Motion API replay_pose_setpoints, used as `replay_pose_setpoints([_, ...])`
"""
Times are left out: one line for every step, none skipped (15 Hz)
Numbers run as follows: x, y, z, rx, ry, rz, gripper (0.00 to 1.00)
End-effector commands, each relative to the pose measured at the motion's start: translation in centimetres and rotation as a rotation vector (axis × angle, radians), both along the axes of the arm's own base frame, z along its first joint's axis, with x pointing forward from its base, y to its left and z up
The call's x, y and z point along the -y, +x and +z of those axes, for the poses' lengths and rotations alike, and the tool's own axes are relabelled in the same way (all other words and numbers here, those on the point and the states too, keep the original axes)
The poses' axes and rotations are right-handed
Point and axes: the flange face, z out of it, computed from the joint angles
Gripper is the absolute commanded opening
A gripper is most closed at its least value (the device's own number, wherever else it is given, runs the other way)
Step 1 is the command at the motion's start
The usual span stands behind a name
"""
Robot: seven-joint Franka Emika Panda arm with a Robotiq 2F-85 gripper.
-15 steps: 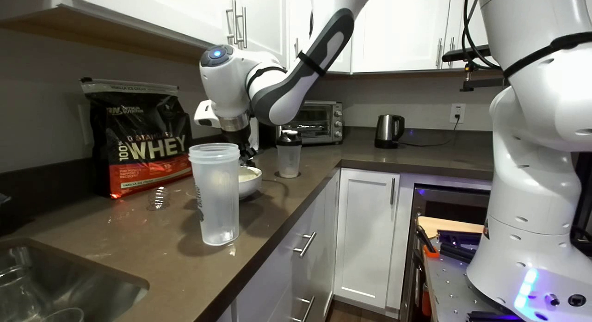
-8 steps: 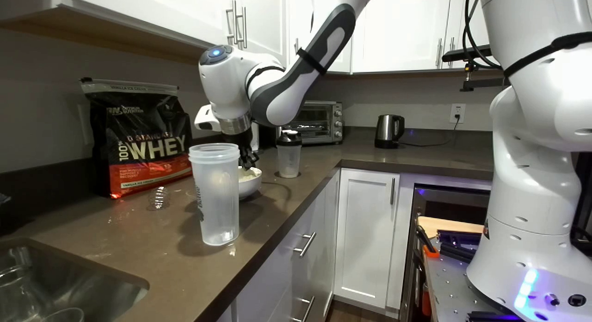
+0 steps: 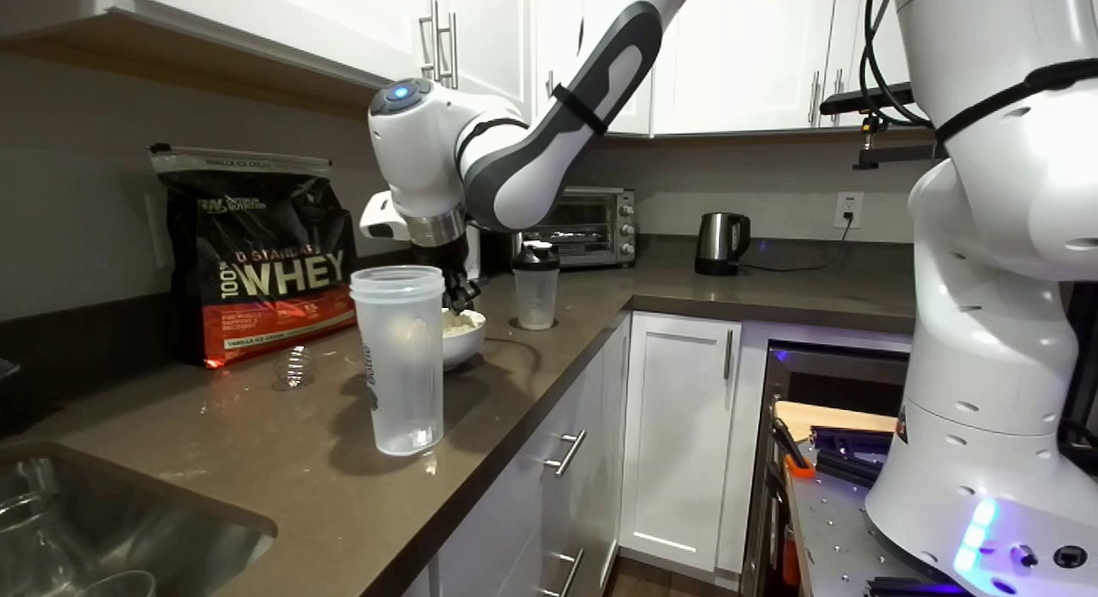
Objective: Put one scoop of the contents from the white bowl into the left cup
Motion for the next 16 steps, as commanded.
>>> replay_pose_setpoints([0.4, -0.1, 1.9, 0.021, -0.010, 0.005, 0.01])
replay_pose_setpoints([0.5, 0.0, 2.2, 0.029, -0.011, 0.005, 0.01])
replay_pose_setpoints([0.5, 0.1, 2.6, 0.041, -0.015, 0.008, 0.01])
replay_pose_setpoints([0.5, 0.1, 2.8, 0.051, -0.018, 0.011, 0.01])
replay_pose_setpoints([0.5, 0.1, 2.9, 0.061, -0.026, 0.019, 0.01])
replay_pose_setpoints([0.4, 0.1, 2.9, 0.065, -0.030, 0.027, 0.01])
replay_pose_setpoints([0.4, 0.1, 2.9, 0.072, -0.038, 0.035, 0.01])
replay_pose_setpoints([0.3, 0.0, 2.9, 0.077, -0.041, 0.041, 0.01])
replay_pose_setpoints([0.3, 0.0, 2.8, 0.084, -0.047, 0.048, 0.01])
replay_pose_setpoints([0.2, 0.0, 2.7, 0.098, -0.052, 0.054, 0.01])
replay_pose_setpoints([0.1, 0.0, 2.6, 0.114, -0.059, 0.061, 0.01])
replay_pose_setpoints([0.0, 0.0, 2.5, 0.127, -0.067, 0.066, 0.01])
replay_pose_setpoints([0.0, 0.0, 2.4, 0.139, -0.075, 0.070, 0.01])
replay_pose_setpoints([0.0, 0.0, 2.3, 0.150, -0.084, 0.072, 0.01])
replay_pose_setpoints([0.1, 0.0, 2.3, 0.157, -0.091, 0.072, 0.01])
replay_pose_setpoints([0.1, 0.0, 2.2, 0.163, -0.098, 0.071, 0.01])
